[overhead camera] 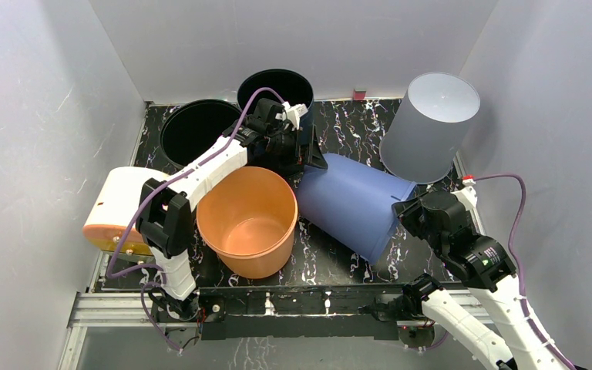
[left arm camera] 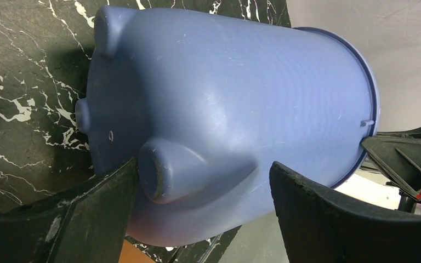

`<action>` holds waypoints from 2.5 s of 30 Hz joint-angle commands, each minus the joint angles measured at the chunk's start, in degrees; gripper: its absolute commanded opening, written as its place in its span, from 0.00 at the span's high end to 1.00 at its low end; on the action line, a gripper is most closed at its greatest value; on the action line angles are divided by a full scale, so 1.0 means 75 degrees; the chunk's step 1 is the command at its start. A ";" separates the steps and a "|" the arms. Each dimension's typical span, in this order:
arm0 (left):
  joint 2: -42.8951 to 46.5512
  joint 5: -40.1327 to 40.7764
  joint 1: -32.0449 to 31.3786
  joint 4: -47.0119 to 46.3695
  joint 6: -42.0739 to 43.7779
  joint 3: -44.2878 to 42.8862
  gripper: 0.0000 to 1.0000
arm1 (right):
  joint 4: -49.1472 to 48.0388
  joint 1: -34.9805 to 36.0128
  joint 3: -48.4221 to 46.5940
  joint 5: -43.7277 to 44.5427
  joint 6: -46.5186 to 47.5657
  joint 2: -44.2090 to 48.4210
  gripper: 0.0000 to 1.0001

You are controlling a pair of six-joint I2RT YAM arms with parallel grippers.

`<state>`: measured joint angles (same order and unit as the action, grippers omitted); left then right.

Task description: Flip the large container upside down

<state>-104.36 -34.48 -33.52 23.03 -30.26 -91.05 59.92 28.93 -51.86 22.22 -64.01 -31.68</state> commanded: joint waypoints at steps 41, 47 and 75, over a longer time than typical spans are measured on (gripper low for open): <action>0.1113 -0.1660 -0.0023 -0.1419 -0.1566 -0.1712 0.16 | -0.1584 0.0010 0.2518 -0.2098 -0.0547 -0.0065 0.77; 0.1161 -0.1737 -0.0026 -0.1620 -0.1707 -0.1726 0.15 | -0.2019 0.0010 0.3115 -0.2221 -0.0812 -0.0183 0.74; 0.1568 -0.1450 -0.0034 -0.0860 -0.0773 -0.1326 0.08 | -0.3584 0.0010 0.2732 -0.1780 -0.0136 -0.1722 0.42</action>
<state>-97.80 -45.84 -33.87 12.97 -40.07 -101.47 38.28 28.93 -25.47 6.92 -68.86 -41.04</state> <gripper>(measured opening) 0.907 0.569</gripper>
